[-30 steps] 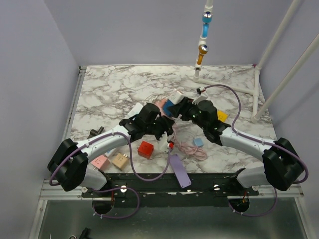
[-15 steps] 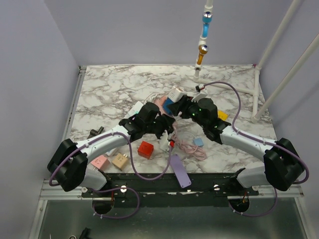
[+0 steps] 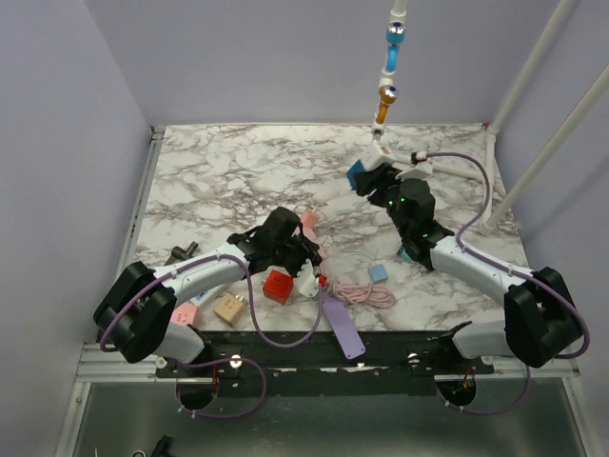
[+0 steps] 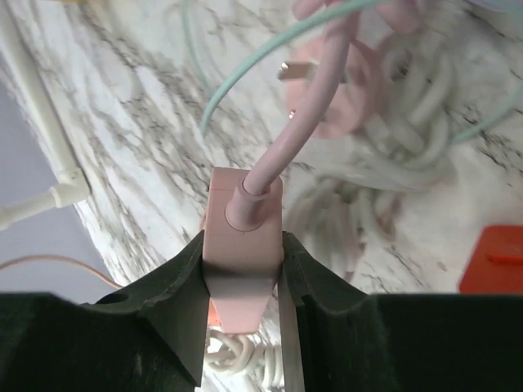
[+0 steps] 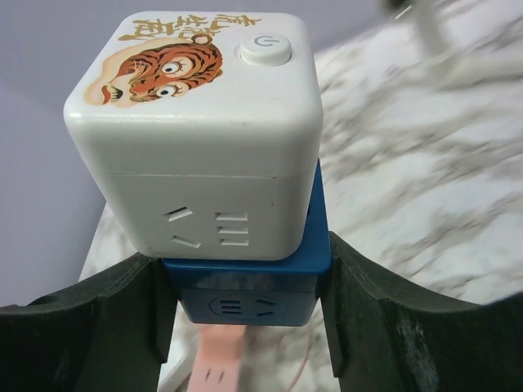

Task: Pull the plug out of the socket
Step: Remove the plug from the socket.

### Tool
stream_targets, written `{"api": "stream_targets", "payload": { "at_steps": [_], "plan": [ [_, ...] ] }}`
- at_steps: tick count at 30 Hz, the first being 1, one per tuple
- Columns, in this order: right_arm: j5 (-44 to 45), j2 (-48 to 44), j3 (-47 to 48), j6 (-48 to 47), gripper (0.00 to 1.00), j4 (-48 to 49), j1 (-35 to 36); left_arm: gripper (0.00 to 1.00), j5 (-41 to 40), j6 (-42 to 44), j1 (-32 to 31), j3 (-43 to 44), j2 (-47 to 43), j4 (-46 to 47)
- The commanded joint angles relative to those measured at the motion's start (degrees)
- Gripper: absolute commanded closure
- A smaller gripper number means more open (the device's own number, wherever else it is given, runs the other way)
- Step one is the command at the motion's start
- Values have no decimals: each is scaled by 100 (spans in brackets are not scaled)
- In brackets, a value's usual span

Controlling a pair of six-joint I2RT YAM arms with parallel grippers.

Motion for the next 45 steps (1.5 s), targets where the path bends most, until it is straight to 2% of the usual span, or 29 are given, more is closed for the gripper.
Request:
{"api": "stream_targets", "payload": {
  "at_steps": [1, 10, 11, 14, 15, 16, 22, 26, 30, 34, 36, 38, 40, 45],
  "plan": [
    [998, -49, 222, 20, 99, 1016, -429, 100, -252, -59, 73, -287, -37, -891],
    [483, -349, -128, 60, 99, 924, -432, 100, -503, -301, 88, 84, 325, -568],
    [385, -448, -173, 48, 99, 875, -426, 94, -558, -338, 90, 125, 382, -522],
    [2, -775, -289, -81, 99, 671, -429, 39, -640, -438, 89, 197, 403, -399],
    [-124, -868, -321, -139, 99, 575, -429, 8, -648, -445, 90, 195, 368, -361],
    [-280, -987, -365, -157, 99, 525, -432, 2, -634, -449, 86, 213, 304, -340],
    [-1463, -1414, -294, -178, 99, 105, -428, 2, -552, -1215, 81, 814, -219, -934],
    [-2233, -1679, -73, -182, 99, -276, -441, 2, -227, -2027, 82, 1261, -908, -1624],
    [-3056, -1853, 194, -148, 99, -584, -437, 2, 76, -2832, 82, 1358, -1772, -1887],
    [-4365, -1740, 473, -120, 99, -668, -438, 1, 171, -3772, 82, 1546, -2443, -1990],
    [-5194, -1583, 636, -307, 99, -823, -444, 1, 181, -4231, 84, 1687, -2634, -1938],
    [-5654, -1438, 841, -628, 99, -1242, -431, 2, 147, -4707, 94, 1908, -2691, -1915],
    [-5727, -1415, 1011, -1124, 99, -1754, -399, 1, 162, -5181, 131, 2200, -2677, -1910],
    [-5112, -1572, 1280, -2866, 99, -2826, 7, 1, 616, -6118, 455, 2810, -2602, -2003]
  ]
}}
